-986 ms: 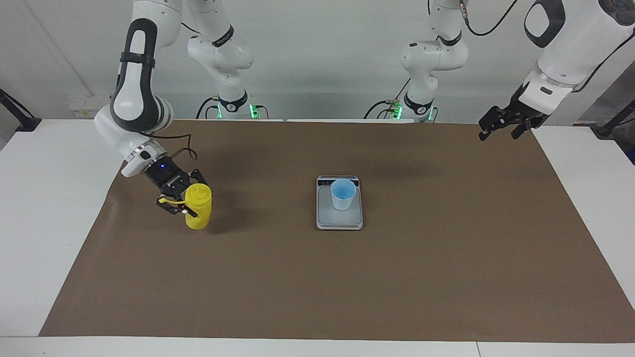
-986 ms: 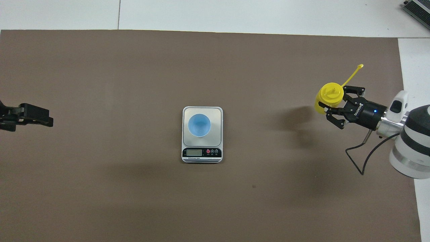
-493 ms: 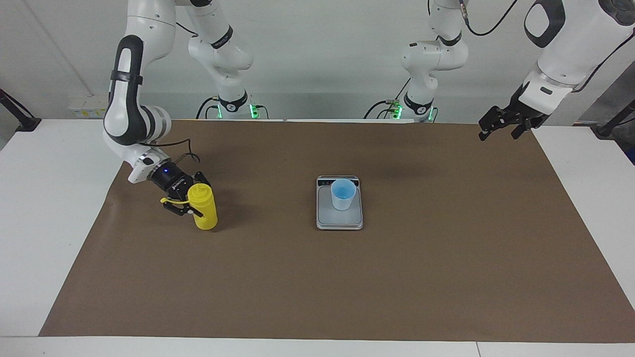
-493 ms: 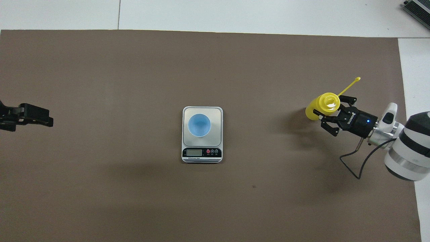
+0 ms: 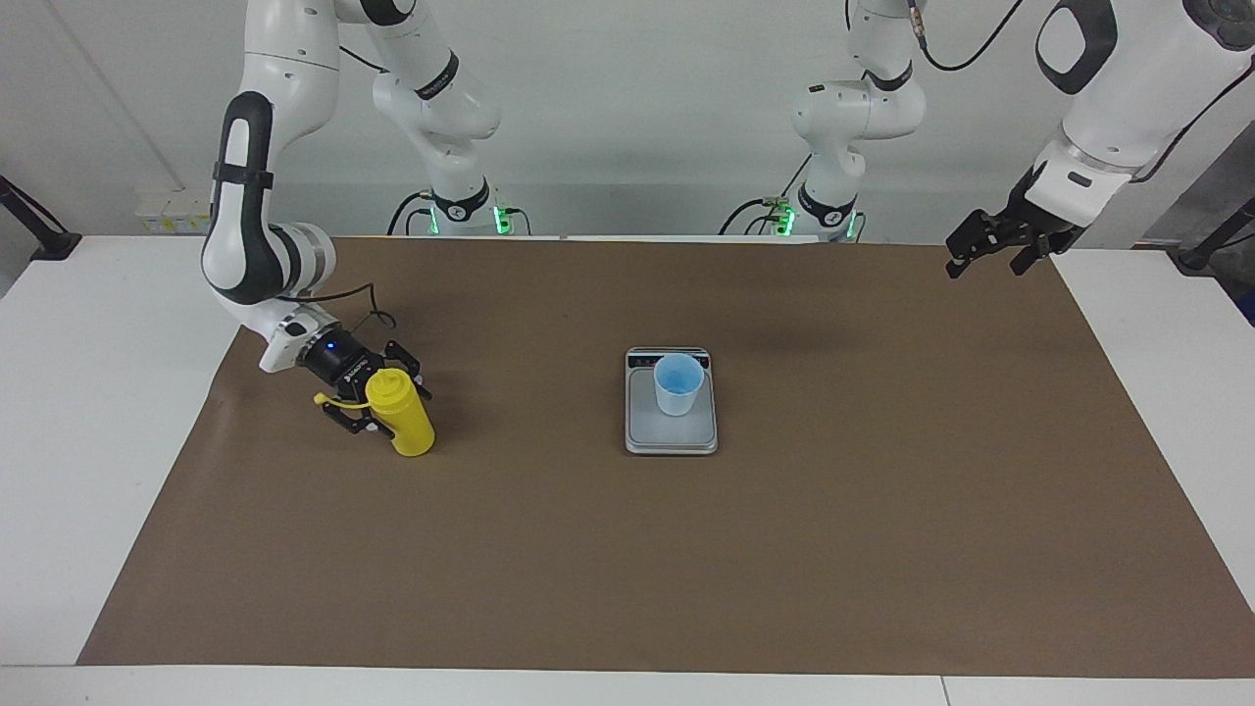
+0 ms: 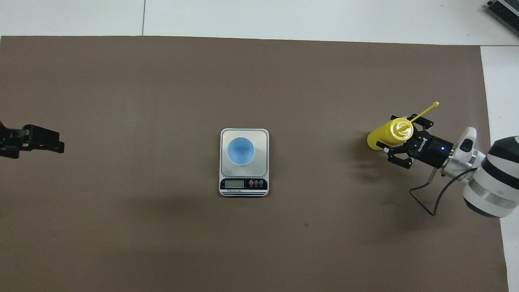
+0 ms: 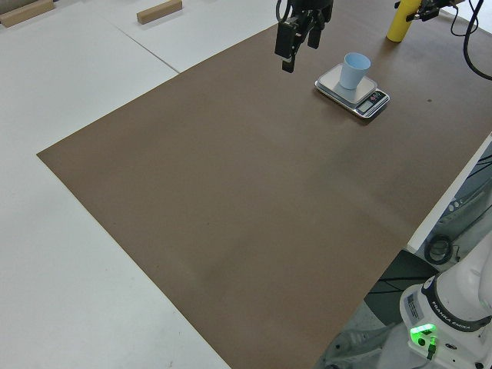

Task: Pour seasoning into cup on scale with both arms
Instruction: 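Lower the bottle to its original spot with the right gripper, then open the right gripper and draw it back from the bottle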

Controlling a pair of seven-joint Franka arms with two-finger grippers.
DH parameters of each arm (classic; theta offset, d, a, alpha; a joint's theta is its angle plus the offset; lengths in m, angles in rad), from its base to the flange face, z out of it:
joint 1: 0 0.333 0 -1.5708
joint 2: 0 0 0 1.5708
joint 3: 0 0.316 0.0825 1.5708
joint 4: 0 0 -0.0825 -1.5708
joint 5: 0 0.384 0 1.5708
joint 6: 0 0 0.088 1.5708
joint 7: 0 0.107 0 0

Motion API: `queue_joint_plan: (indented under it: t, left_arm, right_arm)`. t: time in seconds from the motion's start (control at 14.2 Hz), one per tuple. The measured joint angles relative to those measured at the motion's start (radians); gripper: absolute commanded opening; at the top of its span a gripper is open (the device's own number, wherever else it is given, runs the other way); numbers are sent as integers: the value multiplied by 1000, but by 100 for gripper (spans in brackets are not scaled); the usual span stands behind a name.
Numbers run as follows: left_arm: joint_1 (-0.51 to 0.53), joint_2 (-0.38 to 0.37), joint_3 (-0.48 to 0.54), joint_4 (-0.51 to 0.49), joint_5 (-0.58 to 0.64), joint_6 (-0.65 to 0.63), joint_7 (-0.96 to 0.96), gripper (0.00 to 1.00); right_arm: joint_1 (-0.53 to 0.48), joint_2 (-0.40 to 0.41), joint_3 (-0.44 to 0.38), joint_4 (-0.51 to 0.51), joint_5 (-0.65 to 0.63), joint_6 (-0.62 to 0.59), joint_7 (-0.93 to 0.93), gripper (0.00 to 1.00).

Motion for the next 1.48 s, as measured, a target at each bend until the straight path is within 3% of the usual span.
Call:
queue_joint_plan:
  t: [0.49,1.48]
  left_arm:
    - [0,0,0,0,0,0,0,100]
    - [0,0,-1,0,29,1,-10,100]
  right_arm:
    - [-40,-2,-1,-3,-14,-2,1,100]
    - [-186,-111,-6,2,-495,-2,285,100]
